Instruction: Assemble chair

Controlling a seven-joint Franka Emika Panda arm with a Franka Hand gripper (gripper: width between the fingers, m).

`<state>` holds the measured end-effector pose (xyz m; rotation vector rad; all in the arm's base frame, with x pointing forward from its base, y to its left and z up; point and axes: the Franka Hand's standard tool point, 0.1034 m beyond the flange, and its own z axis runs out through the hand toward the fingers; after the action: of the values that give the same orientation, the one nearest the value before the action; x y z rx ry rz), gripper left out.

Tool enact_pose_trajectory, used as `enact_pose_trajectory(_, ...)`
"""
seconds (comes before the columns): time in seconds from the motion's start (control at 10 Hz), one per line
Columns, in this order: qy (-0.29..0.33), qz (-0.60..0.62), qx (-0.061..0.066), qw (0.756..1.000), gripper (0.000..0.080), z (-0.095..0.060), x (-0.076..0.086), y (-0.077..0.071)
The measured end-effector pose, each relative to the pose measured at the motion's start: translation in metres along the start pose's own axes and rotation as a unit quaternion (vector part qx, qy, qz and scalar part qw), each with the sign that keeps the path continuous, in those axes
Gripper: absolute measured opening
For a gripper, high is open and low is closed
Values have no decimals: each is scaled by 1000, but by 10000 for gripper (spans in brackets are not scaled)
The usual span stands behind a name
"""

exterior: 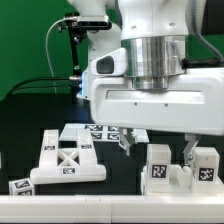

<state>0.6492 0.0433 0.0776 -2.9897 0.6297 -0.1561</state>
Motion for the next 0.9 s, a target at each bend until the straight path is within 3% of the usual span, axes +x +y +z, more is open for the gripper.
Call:
enact_pose_trajectory(0.1,0,-36,1,999,649,0,2,3)
enact_pose_trajectory(0.2,-1,4,2,1000,567,0,1,2)
enact_pose_trajectory(0.3,-1,1,2,1000,432,0,1,3)
enact_pose_trajectory(0.4,-1,6,2,1000,432,0,1,3)
enact_pose_trajectory(0.5,-2,58,3,998,284,0,1,2)
enact_pose_trajectory(0.7,-2,114,3,993,284,1,1,3)
enact_pose_trajectory(0.8,0,204,0,979,284,1,1,3)
enact_pose_trajectory(0.9,1,328,-5,945,284,0,0,4)
